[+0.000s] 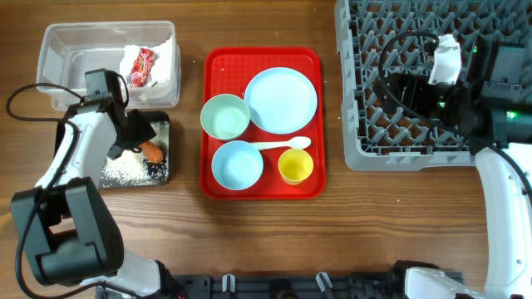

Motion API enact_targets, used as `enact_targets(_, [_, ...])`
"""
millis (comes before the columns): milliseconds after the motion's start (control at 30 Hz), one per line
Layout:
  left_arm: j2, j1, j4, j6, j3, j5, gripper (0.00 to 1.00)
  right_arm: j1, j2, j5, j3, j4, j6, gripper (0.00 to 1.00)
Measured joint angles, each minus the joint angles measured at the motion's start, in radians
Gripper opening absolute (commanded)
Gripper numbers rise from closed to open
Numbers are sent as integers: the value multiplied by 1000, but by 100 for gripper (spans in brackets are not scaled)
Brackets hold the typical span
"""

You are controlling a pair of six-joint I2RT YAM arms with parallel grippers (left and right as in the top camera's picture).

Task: Sort waste into correct bins and load items into the dishwasher rack
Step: 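Carry the carrot to the black tray and release it, then reach the right gripper to the green bowl and grasp its rim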

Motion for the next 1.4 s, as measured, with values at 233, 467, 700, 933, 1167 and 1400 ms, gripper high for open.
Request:
enact_targets(233, [-3,0,-79,-1,13,2,75,18,0,-16,-5,88,18,99])
enact_targets(467, [-160,0,-201,-3,130,82,100,264,17,-6,-8,371,165,98])
enact_targets(700, [-417,-1,-203,-39,159,130,100,531,191,158,-7,499,255,95])
enact_targets(933, [-477,-1,-212,-69,160,140,100,647,463,219,-7,585,280,86])
enact_targets(1167, [-470,-1,-215,-76,160,140,100,673,568,236,-7,584,262,75])
enact_targets(1400, [-466,-1,-232,-80,160,141,100,674,569,251,44,539,270,74])
